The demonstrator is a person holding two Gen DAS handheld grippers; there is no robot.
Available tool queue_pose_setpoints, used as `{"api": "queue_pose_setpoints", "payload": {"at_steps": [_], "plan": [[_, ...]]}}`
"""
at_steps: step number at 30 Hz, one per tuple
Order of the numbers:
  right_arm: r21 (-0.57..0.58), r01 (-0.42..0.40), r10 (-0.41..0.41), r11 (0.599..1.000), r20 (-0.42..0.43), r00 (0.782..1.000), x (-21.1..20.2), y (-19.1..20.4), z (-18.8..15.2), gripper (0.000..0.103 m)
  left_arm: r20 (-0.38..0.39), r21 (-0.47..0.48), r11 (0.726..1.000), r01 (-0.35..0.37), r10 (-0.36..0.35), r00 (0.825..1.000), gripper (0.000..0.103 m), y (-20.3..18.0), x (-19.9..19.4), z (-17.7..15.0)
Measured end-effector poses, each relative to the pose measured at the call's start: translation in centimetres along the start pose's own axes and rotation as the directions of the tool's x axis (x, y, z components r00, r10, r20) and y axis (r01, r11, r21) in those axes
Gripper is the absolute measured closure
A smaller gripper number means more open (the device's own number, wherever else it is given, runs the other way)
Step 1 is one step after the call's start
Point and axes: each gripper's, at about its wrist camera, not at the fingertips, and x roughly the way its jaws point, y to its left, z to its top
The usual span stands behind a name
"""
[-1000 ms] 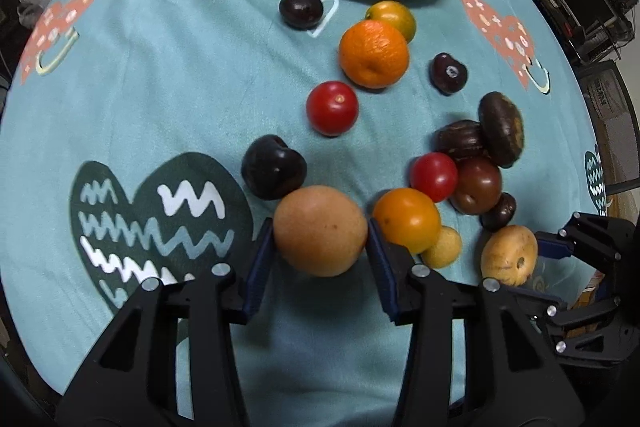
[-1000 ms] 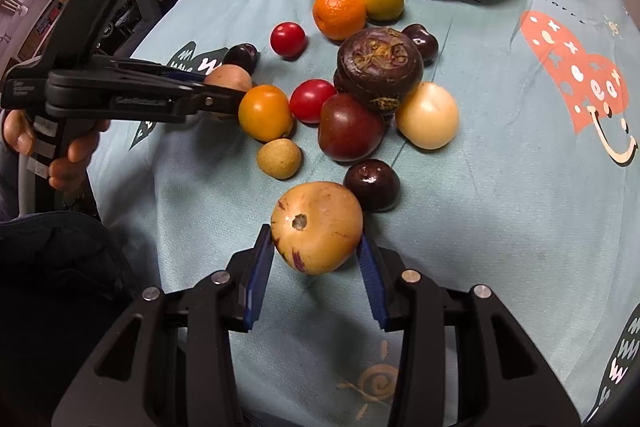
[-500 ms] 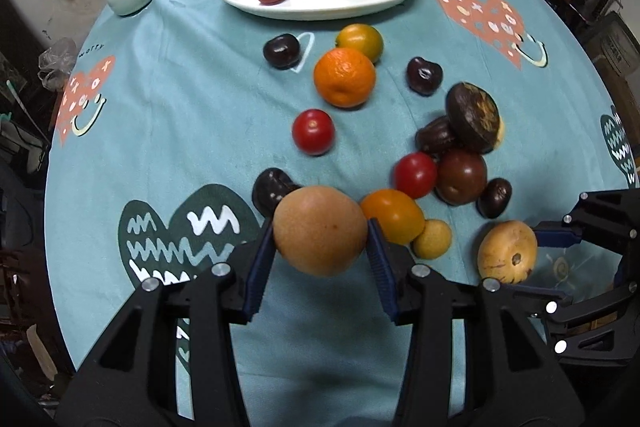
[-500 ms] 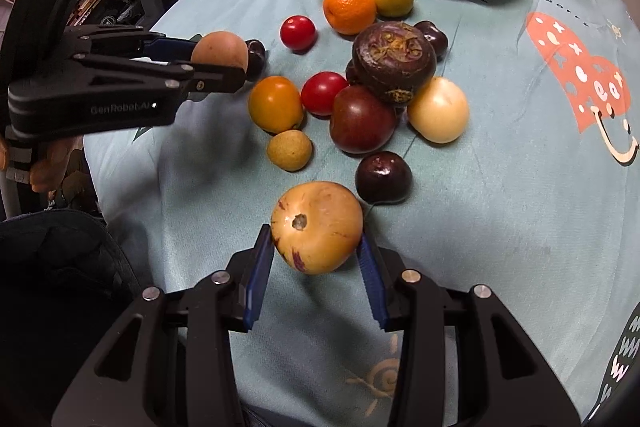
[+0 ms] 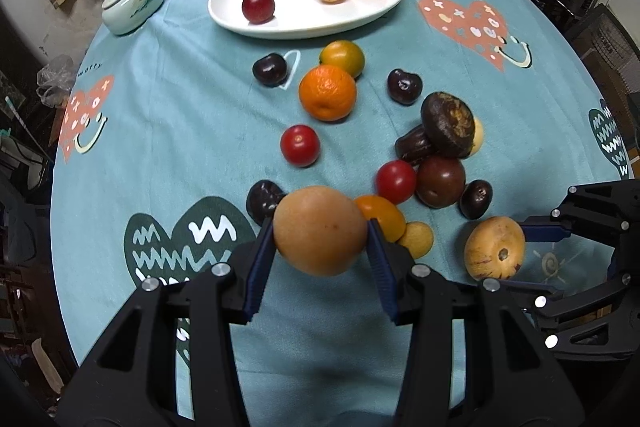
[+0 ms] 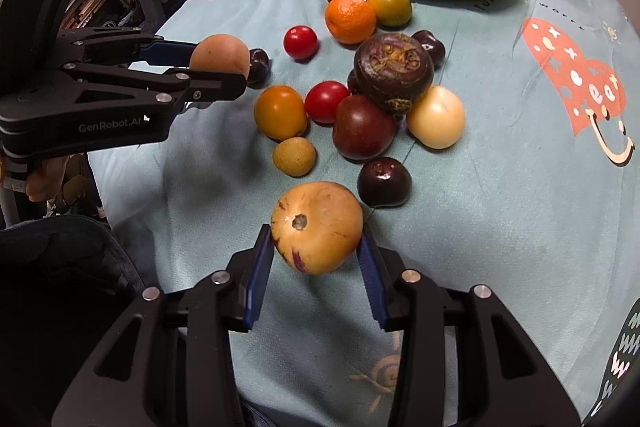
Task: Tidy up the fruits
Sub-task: 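Carry the grapefruit and pepino in both tools over the white plate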
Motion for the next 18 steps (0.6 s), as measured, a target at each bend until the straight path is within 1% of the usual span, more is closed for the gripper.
{"api": "queue_pose_setpoints", "payload": {"at_steps": [4, 9, 13, 18], "plan": [[0.011, -0.001, 0.001, 1.000, 0.012, 1.000, -0.4, 0.0, 0.0, 0.060, 0.008, 0.019, 1.000, 0.006, -0.006, 1.000, 0.057, -0.3, -0.3, 0.5], [0.009, 0.015, -0.015, 1.000, 0.069, 0.997, -2.0, -0.2, 1.6, 0.060, 0.021, 0.037, 0.999, 0.008, -0.009, 1.000, 0.057, -0.4, -0.4, 1.8], [0.009, 0.049, -0.050, 0.999, 0.148, 0.988, -4.0, -0.9, 4.6, 0.060, 0.061, 0.039, 0.999, -0.004, 0.002, 0.998, 0.057, 0.2, -1.0, 4.3], [0.012, 0.098, -0.098, 0.995, 0.235, 0.967, -6.1, -2.4, 9.0, 0.060, 0.136, 0.015, 0.999, -0.030, 0.028, 0.990, 0.057, 1.6, -1.8, 8.3]]}}
